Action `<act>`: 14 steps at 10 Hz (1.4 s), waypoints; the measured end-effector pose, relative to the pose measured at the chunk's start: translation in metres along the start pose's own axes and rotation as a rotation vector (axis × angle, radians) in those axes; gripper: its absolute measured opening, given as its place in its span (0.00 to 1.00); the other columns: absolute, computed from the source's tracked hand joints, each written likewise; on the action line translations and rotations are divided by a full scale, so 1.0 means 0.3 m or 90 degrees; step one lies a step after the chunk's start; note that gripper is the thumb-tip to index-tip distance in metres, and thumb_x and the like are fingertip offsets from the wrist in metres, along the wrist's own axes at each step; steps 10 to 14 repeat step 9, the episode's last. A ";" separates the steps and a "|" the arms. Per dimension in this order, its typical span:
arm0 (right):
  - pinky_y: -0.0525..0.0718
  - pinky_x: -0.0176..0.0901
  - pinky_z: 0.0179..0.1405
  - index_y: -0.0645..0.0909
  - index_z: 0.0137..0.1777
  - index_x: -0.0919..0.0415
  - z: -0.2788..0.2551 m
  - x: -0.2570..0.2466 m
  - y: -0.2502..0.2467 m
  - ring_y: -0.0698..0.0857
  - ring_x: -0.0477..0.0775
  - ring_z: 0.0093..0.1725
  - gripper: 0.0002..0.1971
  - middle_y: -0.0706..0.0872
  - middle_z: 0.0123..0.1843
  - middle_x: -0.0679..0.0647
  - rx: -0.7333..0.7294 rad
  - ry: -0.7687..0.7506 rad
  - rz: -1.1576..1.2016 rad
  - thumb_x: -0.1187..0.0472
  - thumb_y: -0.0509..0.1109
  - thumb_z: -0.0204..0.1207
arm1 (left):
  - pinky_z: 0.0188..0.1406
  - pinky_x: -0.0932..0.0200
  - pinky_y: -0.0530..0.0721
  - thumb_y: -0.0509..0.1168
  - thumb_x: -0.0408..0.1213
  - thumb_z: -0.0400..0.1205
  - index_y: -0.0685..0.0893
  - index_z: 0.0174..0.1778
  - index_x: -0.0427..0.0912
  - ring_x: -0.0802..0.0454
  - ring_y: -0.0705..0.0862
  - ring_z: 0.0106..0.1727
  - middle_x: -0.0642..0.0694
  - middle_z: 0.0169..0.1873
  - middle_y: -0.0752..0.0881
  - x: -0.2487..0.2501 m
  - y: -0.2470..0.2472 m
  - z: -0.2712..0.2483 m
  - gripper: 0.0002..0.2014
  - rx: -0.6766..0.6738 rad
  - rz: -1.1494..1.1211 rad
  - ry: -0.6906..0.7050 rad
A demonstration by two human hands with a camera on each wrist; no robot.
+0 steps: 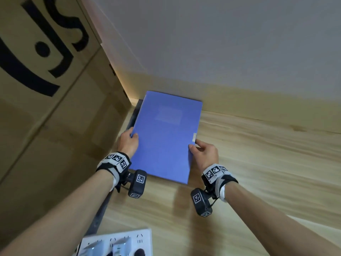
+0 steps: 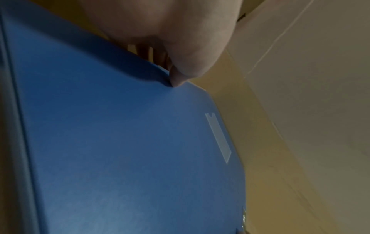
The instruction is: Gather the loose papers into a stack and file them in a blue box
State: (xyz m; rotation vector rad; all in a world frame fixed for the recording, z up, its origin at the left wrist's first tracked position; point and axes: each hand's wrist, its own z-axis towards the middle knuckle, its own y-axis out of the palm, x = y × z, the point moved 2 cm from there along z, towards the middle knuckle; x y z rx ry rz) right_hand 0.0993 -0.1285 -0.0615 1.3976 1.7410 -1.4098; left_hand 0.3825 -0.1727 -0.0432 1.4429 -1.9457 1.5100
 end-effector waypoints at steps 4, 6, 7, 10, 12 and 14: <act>0.82 0.36 0.55 0.86 0.64 0.51 -0.010 -0.038 0.068 0.86 0.39 0.50 0.16 0.90 0.51 0.43 -0.034 0.009 -0.030 0.56 0.73 0.76 | 0.65 0.46 0.82 0.52 0.43 0.87 0.69 0.81 0.51 0.43 0.83 0.67 0.48 0.78 0.76 -0.049 -0.006 0.059 0.24 -0.002 0.024 -0.063; 0.79 0.41 0.65 0.82 0.70 0.54 -0.003 -0.047 0.045 0.84 0.48 0.66 0.23 0.88 0.65 0.50 -0.073 0.026 -0.047 0.52 0.73 0.76 | 0.73 0.39 0.77 0.52 0.40 0.87 0.67 0.81 0.47 0.38 0.77 0.74 0.44 0.78 0.75 -0.029 -0.005 0.038 0.24 0.002 0.042 -0.053; 0.76 0.46 0.71 0.77 0.75 0.55 0.000 -0.040 -0.016 0.81 0.50 0.70 0.27 0.84 0.70 0.52 -0.062 0.055 -0.047 0.48 0.70 0.76 | 0.72 0.41 0.77 0.57 0.33 0.84 0.63 0.82 0.42 0.35 0.76 0.74 0.40 0.78 0.73 0.042 -0.011 0.010 0.28 0.055 0.034 -0.042; 0.71 0.36 0.65 0.79 0.73 0.61 -0.041 -0.061 -0.256 0.81 0.52 0.70 0.22 0.84 0.70 0.55 0.043 0.043 0.031 0.54 0.66 0.81 | 0.68 0.50 0.75 0.60 0.36 0.84 0.67 0.81 0.44 0.43 0.75 0.76 0.46 0.76 0.75 0.255 0.062 -0.089 0.27 0.015 -0.033 0.080; 0.71 0.36 0.65 0.79 0.73 0.61 -0.041 -0.061 -0.256 0.81 0.52 0.70 0.22 0.84 0.70 0.55 0.043 0.043 0.031 0.54 0.66 0.81 | 0.68 0.50 0.75 0.60 0.36 0.84 0.67 0.81 0.44 0.43 0.75 0.76 0.46 0.76 0.75 0.255 0.062 -0.089 0.27 0.015 -0.033 0.080; 0.71 0.36 0.65 0.79 0.73 0.61 -0.041 -0.061 -0.256 0.81 0.52 0.70 0.22 0.84 0.70 0.55 0.043 0.043 0.031 0.54 0.66 0.81 | 0.68 0.50 0.75 0.60 0.36 0.84 0.67 0.81 0.44 0.43 0.75 0.76 0.46 0.76 0.75 0.255 0.062 -0.089 0.27 0.015 -0.033 0.080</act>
